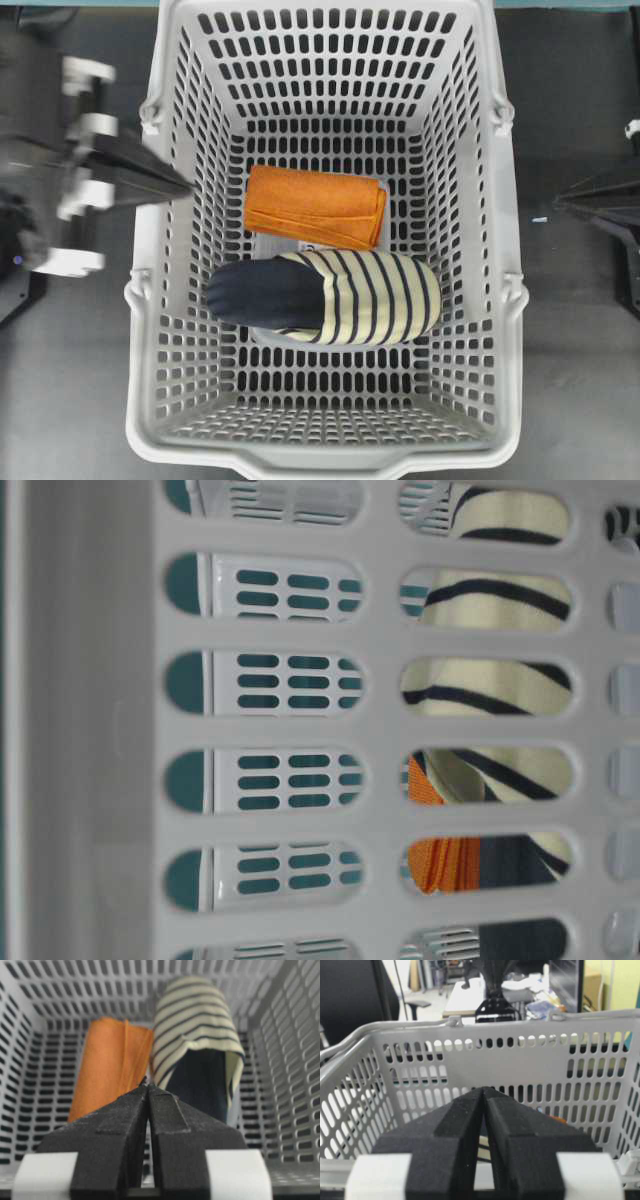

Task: Pick up the slipper from the shopping basket with the left arm.

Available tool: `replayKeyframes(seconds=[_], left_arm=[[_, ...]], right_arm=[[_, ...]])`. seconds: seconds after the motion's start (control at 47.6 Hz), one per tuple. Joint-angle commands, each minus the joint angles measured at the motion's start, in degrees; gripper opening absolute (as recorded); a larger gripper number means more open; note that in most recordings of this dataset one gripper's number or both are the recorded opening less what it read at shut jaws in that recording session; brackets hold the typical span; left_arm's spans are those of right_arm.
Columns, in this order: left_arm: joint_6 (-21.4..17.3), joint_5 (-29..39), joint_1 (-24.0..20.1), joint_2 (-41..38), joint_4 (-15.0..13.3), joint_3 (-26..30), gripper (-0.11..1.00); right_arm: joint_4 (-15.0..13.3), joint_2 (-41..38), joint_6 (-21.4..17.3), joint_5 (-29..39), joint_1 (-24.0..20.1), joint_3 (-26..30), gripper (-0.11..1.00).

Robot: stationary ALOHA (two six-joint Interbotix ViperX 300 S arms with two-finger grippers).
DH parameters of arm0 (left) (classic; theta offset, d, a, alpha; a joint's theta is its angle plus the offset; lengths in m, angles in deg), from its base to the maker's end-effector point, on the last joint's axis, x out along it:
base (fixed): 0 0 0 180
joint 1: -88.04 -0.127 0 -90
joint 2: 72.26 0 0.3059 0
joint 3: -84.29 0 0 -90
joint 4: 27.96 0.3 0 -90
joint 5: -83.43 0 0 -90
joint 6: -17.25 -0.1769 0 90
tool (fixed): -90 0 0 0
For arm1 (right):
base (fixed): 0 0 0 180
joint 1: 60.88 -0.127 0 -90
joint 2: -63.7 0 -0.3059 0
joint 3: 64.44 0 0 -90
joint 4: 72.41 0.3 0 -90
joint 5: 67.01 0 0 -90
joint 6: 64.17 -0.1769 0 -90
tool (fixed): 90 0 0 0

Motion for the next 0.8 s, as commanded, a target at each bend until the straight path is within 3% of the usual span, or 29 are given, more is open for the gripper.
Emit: replayKeyframes(seconds=[0.0, 0.294, 0.42, 0.588, 0.672, 0.777], left_arm=[[0.18, 2.90, 1.05, -4.92, 0.18, 5.89, 0.00], [0.53, 10.20, 4.39, -21.18, 0.18, 17.67, 0.04], [2.64, 10.81, 5.36, -27.07, 0.18, 21.53, 0.31], [6.24, 14.59, 5.63, -33.75, 0.18, 26.19, 0.81], [7.29, 15.12, 5.63, -36.30, 0.18, 27.77, 0.91], [7.65, 15.12, 6.06, -38.94, 0.18, 28.83, 0.91]], right_arm=[[0.18, -0.35, -0.09, -0.18, -0.35, 1.14, 0.01], [0.18, 0.00, 0.00, 2.11, -0.70, 0.97, 0.01], [0.18, 0.09, 0.00, 3.16, -1.14, 0.97, 0.01], [0.18, 0.62, 0.00, 3.69, -1.14, 0.97, 0.01], [0.18, 0.97, 0.00, 3.87, -1.14, 0.97, 0.01], [0.18, 1.32, 0.00, 4.04, -1.14, 0.97, 0.01]])
